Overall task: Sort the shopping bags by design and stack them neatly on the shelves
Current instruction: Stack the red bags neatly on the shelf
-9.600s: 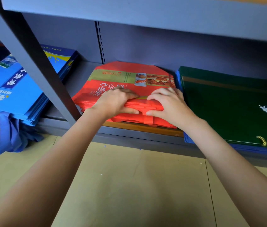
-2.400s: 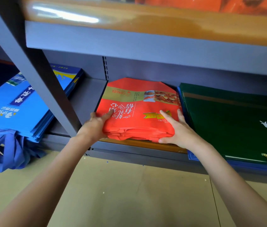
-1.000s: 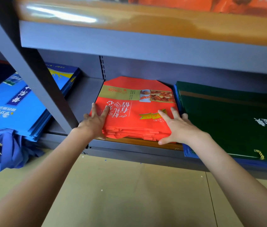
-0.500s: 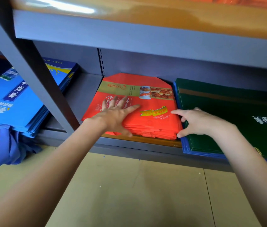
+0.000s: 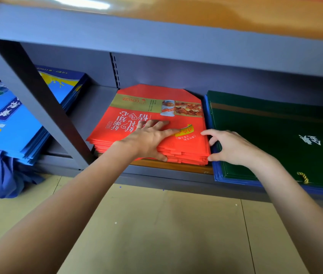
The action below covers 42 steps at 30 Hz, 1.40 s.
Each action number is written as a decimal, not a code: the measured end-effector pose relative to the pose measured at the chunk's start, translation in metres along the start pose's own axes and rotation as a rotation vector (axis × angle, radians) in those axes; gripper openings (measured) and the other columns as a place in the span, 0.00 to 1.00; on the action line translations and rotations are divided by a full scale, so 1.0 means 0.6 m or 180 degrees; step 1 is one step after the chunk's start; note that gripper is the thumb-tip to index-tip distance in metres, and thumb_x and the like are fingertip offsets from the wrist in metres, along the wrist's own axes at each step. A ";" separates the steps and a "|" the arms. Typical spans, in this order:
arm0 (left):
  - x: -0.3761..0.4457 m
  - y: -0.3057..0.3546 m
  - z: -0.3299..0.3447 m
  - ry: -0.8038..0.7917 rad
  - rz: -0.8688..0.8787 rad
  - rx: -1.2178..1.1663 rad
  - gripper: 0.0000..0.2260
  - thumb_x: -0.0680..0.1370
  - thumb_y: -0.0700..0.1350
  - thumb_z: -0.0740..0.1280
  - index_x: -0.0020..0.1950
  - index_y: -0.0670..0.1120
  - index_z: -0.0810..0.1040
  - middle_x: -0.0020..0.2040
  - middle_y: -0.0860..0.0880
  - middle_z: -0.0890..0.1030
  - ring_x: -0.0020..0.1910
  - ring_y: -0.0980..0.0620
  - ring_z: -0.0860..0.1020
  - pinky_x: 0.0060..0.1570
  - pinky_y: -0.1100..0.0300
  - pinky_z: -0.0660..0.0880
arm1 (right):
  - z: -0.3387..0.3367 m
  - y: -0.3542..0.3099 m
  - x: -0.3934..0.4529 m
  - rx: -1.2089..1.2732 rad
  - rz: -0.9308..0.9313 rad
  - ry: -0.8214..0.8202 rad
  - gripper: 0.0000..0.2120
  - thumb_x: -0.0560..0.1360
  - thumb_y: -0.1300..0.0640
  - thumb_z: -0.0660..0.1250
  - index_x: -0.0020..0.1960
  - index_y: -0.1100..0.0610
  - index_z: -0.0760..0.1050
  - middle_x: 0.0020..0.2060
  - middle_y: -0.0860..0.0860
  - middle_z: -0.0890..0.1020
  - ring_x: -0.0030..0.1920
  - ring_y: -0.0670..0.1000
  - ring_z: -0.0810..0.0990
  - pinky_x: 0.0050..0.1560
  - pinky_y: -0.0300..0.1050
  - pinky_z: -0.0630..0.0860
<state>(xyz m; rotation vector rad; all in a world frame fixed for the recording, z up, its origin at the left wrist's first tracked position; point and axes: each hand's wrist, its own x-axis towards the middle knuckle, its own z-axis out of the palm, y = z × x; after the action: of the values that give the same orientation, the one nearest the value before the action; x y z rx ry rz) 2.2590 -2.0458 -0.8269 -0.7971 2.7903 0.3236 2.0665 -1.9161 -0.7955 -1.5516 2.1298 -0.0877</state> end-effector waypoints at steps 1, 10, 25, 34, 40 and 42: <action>0.000 0.000 0.001 -0.0026 0.0004 -0.0032 0.40 0.70 0.60 0.70 0.75 0.62 0.50 0.77 0.48 0.51 0.74 0.44 0.51 0.71 0.38 0.50 | 0.001 0.001 0.001 -0.0173 0.0007 -0.0019 0.37 0.71 0.56 0.73 0.73 0.45 0.58 0.61 0.50 0.74 0.66 0.52 0.65 0.66 0.53 0.62; 0.000 -0.003 0.007 0.0031 -0.0007 -0.0426 0.40 0.67 0.65 0.69 0.75 0.61 0.55 0.77 0.50 0.53 0.74 0.45 0.51 0.72 0.41 0.49 | 0.019 0.013 0.005 0.0020 0.0029 -0.0054 0.38 0.69 0.52 0.74 0.72 0.43 0.58 0.59 0.52 0.73 0.66 0.53 0.63 0.65 0.53 0.63; 0.002 0.027 0.020 0.0658 -0.0266 0.0072 0.39 0.68 0.70 0.63 0.75 0.57 0.56 0.74 0.51 0.58 0.72 0.46 0.58 0.72 0.45 0.50 | 0.012 0.003 0.000 -0.0128 -0.0123 0.0278 0.29 0.68 0.51 0.75 0.67 0.48 0.70 0.57 0.53 0.76 0.56 0.51 0.73 0.59 0.47 0.71; -0.012 0.018 0.010 0.0401 -0.0292 0.0084 0.45 0.66 0.68 0.68 0.76 0.59 0.49 0.75 0.50 0.55 0.73 0.45 0.54 0.72 0.45 0.47 | 0.026 -0.026 0.005 -0.1041 -0.0012 0.0119 0.34 0.70 0.41 0.69 0.70 0.52 0.61 0.60 0.56 0.74 0.63 0.56 0.66 0.61 0.53 0.62; -0.058 -0.080 -0.013 -0.0382 -0.1633 -0.0290 0.56 0.61 0.70 0.71 0.76 0.57 0.37 0.77 0.47 0.43 0.75 0.38 0.44 0.70 0.36 0.50 | 0.019 -0.031 0.016 -0.0727 0.0171 -0.0018 0.35 0.69 0.44 0.72 0.70 0.48 0.61 0.63 0.54 0.72 0.64 0.56 0.65 0.62 0.53 0.61; -0.060 -0.098 -0.009 -0.0621 -0.1732 -0.0371 0.59 0.57 0.74 0.68 0.75 0.58 0.35 0.77 0.46 0.39 0.75 0.37 0.41 0.69 0.34 0.49 | 0.019 -0.036 0.017 -0.0750 0.0220 -0.0072 0.35 0.69 0.46 0.72 0.70 0.48 0.59 0.63 0.55 0.71 0.64 0.57 0.65 0.63 0.54 0.62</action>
<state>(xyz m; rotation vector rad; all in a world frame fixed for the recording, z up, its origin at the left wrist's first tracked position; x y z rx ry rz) 2.3198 -2.0784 -0.8210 -1.4172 2.2760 0.4346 2.0879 -1.9304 -0.8020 -1.5963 2.2384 0.2105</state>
